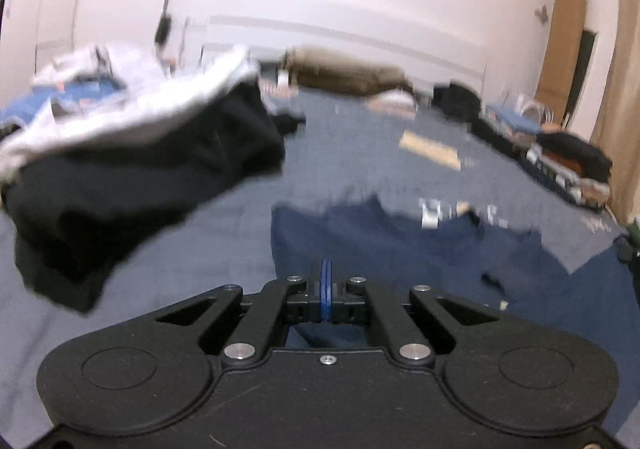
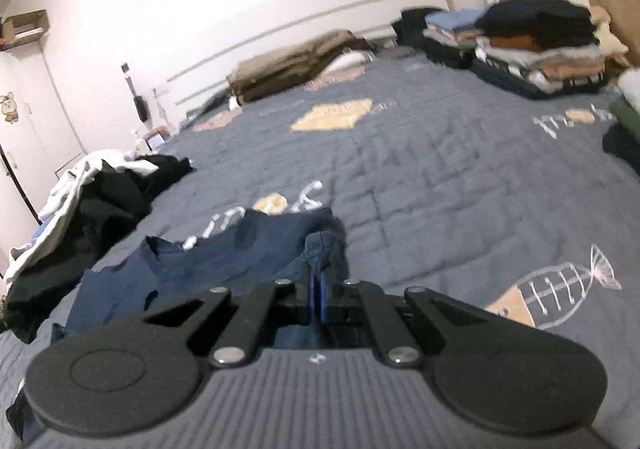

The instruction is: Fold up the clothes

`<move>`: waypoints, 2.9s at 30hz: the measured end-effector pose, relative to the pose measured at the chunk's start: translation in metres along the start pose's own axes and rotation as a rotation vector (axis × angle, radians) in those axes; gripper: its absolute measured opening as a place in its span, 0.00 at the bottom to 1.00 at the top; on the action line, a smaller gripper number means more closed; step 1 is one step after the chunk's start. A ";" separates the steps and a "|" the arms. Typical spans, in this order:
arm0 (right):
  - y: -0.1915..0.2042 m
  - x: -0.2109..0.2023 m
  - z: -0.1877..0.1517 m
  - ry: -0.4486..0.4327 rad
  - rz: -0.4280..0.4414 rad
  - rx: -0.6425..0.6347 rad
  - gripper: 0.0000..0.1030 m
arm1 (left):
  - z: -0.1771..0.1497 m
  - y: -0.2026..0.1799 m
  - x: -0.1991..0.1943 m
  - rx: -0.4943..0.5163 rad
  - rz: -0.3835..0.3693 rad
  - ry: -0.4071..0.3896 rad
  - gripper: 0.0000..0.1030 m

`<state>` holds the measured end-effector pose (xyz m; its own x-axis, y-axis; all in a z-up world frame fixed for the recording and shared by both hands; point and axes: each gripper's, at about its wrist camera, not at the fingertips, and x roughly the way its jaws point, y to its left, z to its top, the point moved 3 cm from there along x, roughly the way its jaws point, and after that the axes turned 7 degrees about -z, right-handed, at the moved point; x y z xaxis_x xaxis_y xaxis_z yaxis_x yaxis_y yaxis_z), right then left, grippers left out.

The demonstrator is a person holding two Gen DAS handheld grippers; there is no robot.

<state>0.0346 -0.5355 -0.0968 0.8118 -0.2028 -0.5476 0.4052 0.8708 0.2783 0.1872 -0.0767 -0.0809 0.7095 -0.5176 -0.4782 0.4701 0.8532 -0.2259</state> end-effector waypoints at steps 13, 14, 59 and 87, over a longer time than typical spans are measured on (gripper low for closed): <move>0.013 0.021 -0.026 0.118 0.034 -0.089 0.07 | -0.033 0.004 0.029 0.169 0.049 0.154 0.49; 0.014 0.023 -0.028 0.127 0.030 -0.099 0.08 | -0.033 0.006 0.031 0.160 0.051 0.159 0.49; 0.026 0.201 0.085 0.051 -0.097 -0.054 0.02 | 0.063 0.045 0.178 0.179 0.140 0.123 0.04; -0.013 -0.051 -0.059 0.153 0.092 0.541 0.48 | -0.057 -0.012 -0.047 -0.587 -0.042 0.020 0.63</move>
<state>-0.0365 -0.5096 -0.1194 0.8001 -0.0346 -0.5989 0.5260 0.5205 0.6726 0.1189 -0.0590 -0.1040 0.6838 -0.5555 -0.4731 0.1243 0.7276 -0.6746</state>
